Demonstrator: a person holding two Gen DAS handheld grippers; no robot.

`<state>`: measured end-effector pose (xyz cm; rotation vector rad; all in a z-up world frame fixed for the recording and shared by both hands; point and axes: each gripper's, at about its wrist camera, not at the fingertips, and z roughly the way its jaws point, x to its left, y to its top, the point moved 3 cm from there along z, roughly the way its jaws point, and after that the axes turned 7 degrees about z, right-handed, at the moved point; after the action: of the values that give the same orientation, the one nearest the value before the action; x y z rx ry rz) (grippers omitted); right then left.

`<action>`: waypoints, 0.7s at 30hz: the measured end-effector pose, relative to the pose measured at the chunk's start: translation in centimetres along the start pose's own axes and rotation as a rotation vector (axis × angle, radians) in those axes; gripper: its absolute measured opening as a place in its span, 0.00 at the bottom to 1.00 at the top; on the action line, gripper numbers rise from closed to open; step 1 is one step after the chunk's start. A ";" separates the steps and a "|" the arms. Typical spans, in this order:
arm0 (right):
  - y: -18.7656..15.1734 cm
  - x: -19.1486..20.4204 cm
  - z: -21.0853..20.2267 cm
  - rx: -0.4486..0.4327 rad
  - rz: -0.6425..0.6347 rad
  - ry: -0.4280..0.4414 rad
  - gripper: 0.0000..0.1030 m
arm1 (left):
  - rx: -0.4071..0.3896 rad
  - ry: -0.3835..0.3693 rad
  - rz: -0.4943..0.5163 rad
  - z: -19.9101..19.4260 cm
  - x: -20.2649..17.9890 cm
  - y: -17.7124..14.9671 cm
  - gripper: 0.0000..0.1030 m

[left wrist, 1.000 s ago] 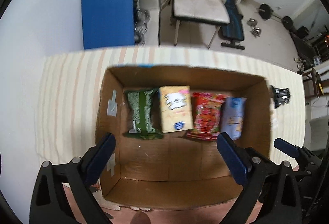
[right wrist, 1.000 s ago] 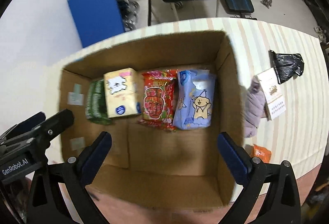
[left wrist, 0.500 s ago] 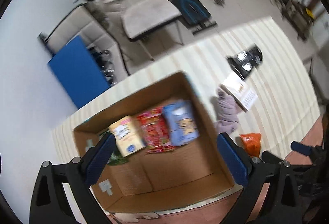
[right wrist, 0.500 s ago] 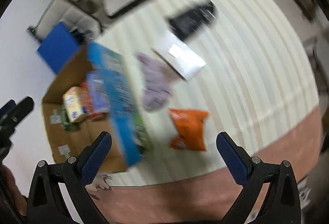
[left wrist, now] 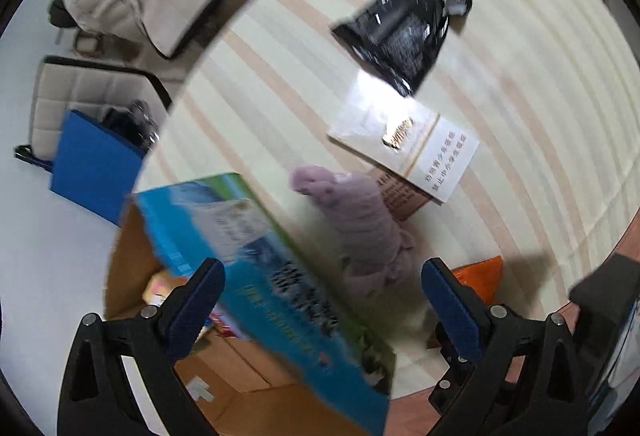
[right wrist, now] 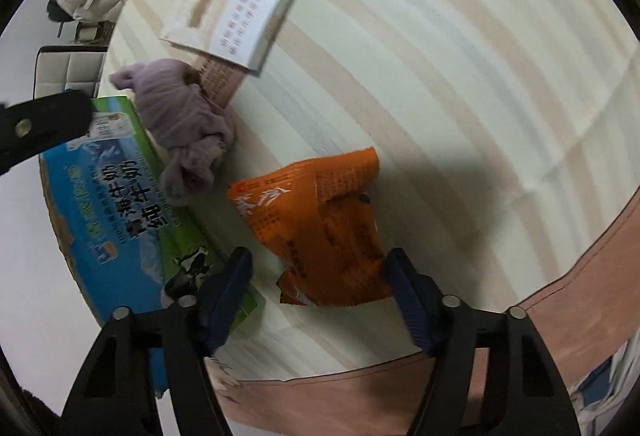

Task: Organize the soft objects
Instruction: 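Grasp the lilac sock with the left tool while the right tool grasps the orange bag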

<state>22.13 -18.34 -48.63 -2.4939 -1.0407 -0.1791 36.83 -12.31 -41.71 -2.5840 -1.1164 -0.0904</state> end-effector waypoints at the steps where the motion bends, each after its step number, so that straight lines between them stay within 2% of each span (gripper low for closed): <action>1: 0.0 -0.2 0.3 0.002 0.010 0.001 0.62 | 0.020 -0.013 0.004 0.7 -0.3 0.3 0.98; 3: 0.0 -0.4 0.4 -0.004 0.008 0.001 0.56 | 0.053 -0.015 0.006 1.9 -0.7 0.8 0.98; 4: -0.1 -0.4 0.3 -0.011 0.000 -0.009 0.49 | 0.061 -0.020 0.008 2.3 -0.9 0.9 0.98; 10: 0.6 -2.0 -1.9 -0.051 0.000 -0.031 0.45 | 0.111 -0.078 -0.018 4.3 -2.0 1.5 0.98; 11: 0.7 -2.4 -2.2 -0.061 0.004 -0.034 0.30 | 0.126 -0.096 -0.027 4.9 -2.0 1.5 0.98; 12: 0.7 -2.7 -2.5 -0.056 0.009 -0.020 0.28 | 0.142 -0.116 -0.038 5.4 -2.2 1.6 0.98; 14: 0.9 -2.9 -3.1 -0.071 0.012 -0.038 0.28 | 0.162 -0.144 -0.058 6.4 -2.4 1.7 0.98; 17: 1.5 -2.9 -3.0 -0.058 -0.014 -0.053 0.28 | 0.166 -0.143 -0.068 7.1 -2.9 1.6 0.97; 18: 1.6 -2.9 -2.9 -0.051 -0.018 -0.049 0.28 | 0.163 -0.149 -0.075 7.2 -3.0 1.6 0.95; 19: 2.0 -2.8 -2.9 -0.048 -0.023 -0.050 0.32 | 0.161 -0.157 -0.080 7.4 -3.2 1.5 0.83; 20: 2.0 -2.7 -2.7 -0.044 -0.021 -0.059 0.40 | 0.167 -0.160 -0.084 7.7 -3.4 1.4 0.67; 21: 2.1 -2.7 -2.4 -0.044 -0.016 -0.064 0.44 | 0.175 -0.159 -0.085 8.0 -3.6 1.3 0.60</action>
<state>21.81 -22.45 -47.90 -2.5466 -1.0942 -0.1298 34.73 -13.12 -50.29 -2.4228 -1.2309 0.1890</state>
